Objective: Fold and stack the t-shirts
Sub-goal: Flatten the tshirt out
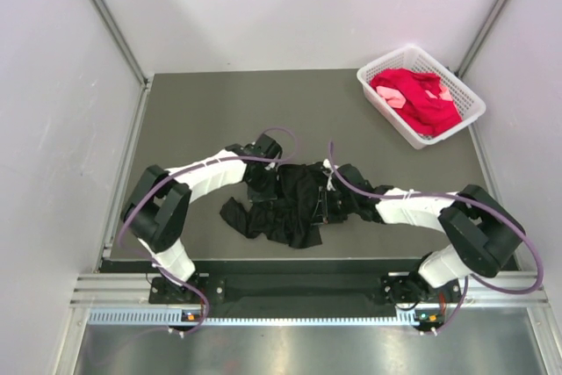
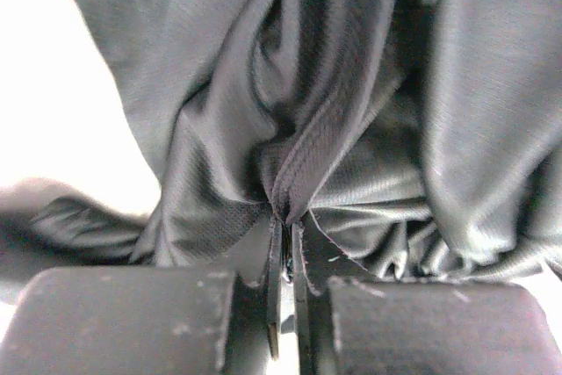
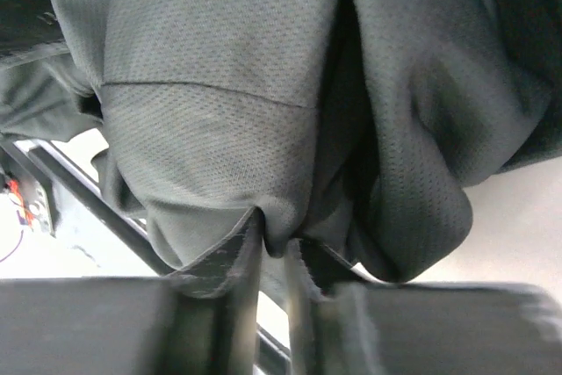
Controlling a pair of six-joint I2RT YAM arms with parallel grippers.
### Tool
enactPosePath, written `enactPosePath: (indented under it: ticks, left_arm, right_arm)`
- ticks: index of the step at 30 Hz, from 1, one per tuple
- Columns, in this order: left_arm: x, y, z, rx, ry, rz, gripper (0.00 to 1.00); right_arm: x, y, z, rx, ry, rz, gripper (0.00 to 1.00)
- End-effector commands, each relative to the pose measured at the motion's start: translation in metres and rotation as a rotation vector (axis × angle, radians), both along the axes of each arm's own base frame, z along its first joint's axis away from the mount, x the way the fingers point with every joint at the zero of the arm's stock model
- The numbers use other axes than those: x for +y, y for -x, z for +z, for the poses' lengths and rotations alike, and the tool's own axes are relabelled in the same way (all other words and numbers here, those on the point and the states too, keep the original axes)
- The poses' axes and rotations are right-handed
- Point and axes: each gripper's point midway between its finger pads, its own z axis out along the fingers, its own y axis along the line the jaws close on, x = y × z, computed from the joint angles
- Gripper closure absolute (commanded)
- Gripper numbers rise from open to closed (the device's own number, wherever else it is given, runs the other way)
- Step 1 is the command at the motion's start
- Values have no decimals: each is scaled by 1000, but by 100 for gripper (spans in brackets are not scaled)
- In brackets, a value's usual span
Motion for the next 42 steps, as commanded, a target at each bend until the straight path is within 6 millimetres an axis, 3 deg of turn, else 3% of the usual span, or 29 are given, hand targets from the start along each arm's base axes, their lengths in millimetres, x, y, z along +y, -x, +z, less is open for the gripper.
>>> enactPosePath:
  ticks: [1, 2, 6, 7, 8, 9, 11, 12, 13, 15, 16, 17, 18, 20, 21, 25, 27, 30, 33, 35, 36, 37, 38, 39, 40, 41, 42]
  left_arm:
    - [6, -21, 45, -131, -9, -21, 97]
    - [7, -23, 64, -164, 5, -31, 100]
    - [6, -33, 120, -302, 57, -59, 100]
    - [5, -36, 145, -370, 89, -73, 100]
    - [6, -36, 156, -397, 100, -73, 100]
    - [11, -41, 168, -444, 87, -58, 100]
    - [17, -45, 204, -550, 115, -42, 100]
    - [17, -46, 216, -579, 130, -41, 100]
    - [19, -46, 240, -637, 159, -42, 100]
    - [19, -44, 260, -676, 185, -51, 100]
    - [18, -42, 281, -719, 215, -57, 100]
    - [18, -42, 290, -739, 232, -64, 100]
    - [15, -38, 298, -745, 259, -78, 100]
    - [9, -29, 317, -771, 333, -103, 100]
    - [-1, -19, 325, -761, 406, -150, 100]
    - [-22, 6, 350, -759, 619, -202, 100]
    - [-24, 12, 352, -753, 656, -202, 100]
    - [-29, 10, 343, -731, 683, -186, 100]
    - [-40, 3, 327, -682, 706, -162, 100]
    - [-37, -9, 309, -642, 656, -73, 100]
    - [-35, -16, 298, -619, 623, -35, 100]
    - [-32, -21, 292, -615, 596, -3, 100]
    - [-23, -33, 284, -637, 534, 54, 99]
    - [-14, -41, 266, -615, 455, 102, 96]
    - [-5, -49, 254, -602, 402, 151, 91]
    - [14, -61, 240, -582, 345, 221, 87]
    - [25, -70, 215, -515, 286, 268, 80]
  right_arm:
    - [18, -17, 24, -80, -53, 12, 93]
    - [15, -13, 27, -69, -37, 13, 100]
    - [-1, -14, 64, -111, 3, -29, 100]
    - [-3, -18, 81, -143, -4, -48, 100]
    - [-10, -19, 106, -196, -25, -66, 100]
    - [-26, -20, 111, -217, 30, -107, 100]
    - [-42, -25, 153, -311, 13, -170, 100]
    - [-61, -26, 157, -323, 76, -221, 100]
    - [-70, -29, 188, -382, 44, -261, 100]
    - [-98, -35, 219, -447, 86, -348, 100]
    - [-110, -34, 236, -484, 79, -387, 100]
    - [-127, -37, 249, -525, 110, -443, 100]
    - [-135, -37, 277, -575, 82, -479, 100]
    - [-154, -28, 301, -619, 85, -525, 100]
    - [-164, -25, 328, -670, 58, -565, 100]
    - [-188, -13, 385, -796, -5, -623, 100]
    - [-199, -13, 419, -889, -5, -643, 100]
    - [-194, -34, 451, -995, 37, -641, 100]
    - [-168, -72, 467, -1077, 71, -605, 100]
    - [-138, -112, 451, -1065, 102, -527, 100]
    - [-126, -129, 453, -1072, 59, -517, 100]
    - [-121, -169, 427, -1009, 83, -511, 100]
    - [-97, -184, 418, -964, -15, -440, 100]
    - [-88, -202, 413, -944, -50, -430, 100]
    - [-74, -244, 376, -866, -31, -414, 100]
    - [-61, -261, 360, -824, -35, -372, 94]
    - [-35, -293, 341, -775, -49, -308, 85]
